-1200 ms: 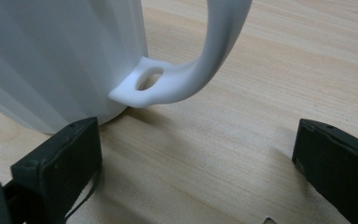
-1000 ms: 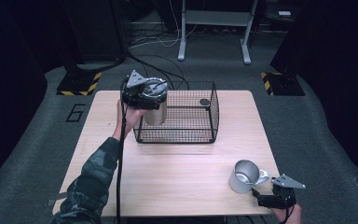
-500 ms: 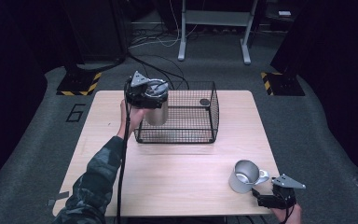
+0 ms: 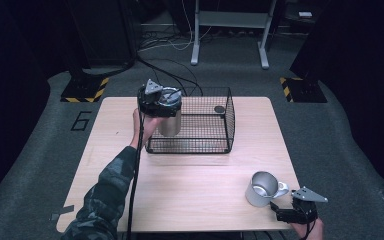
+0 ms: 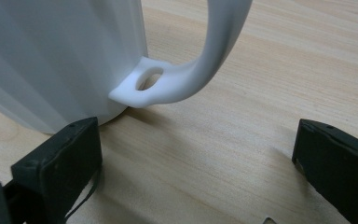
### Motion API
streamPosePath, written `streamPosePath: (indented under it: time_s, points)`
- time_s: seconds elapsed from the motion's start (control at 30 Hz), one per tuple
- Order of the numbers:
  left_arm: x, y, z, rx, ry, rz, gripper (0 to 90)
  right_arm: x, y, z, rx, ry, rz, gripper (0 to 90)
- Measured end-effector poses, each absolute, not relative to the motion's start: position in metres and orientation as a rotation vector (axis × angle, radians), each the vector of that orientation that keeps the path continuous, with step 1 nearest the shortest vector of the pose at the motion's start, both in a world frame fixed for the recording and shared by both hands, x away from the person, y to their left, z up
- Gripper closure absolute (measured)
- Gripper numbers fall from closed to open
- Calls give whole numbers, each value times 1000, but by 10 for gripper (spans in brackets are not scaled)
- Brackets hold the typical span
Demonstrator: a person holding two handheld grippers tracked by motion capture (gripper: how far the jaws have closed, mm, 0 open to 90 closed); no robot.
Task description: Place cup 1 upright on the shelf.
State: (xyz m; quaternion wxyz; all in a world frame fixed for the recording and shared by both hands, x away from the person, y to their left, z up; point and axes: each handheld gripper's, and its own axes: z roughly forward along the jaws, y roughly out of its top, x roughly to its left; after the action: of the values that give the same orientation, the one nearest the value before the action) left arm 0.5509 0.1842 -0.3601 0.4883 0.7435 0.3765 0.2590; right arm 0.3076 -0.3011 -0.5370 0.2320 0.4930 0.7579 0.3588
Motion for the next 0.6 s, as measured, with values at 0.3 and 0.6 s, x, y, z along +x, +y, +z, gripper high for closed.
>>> streamPosePath:
  time_s: [0.3,0.6]
  points:
    - [556,182,-369,1819,946,624,41,308,-302,-537,1347,2091,984,8]
    - [562,176,-380,1828,974,612,41,308,-301,-537,1353,2085,986,8]
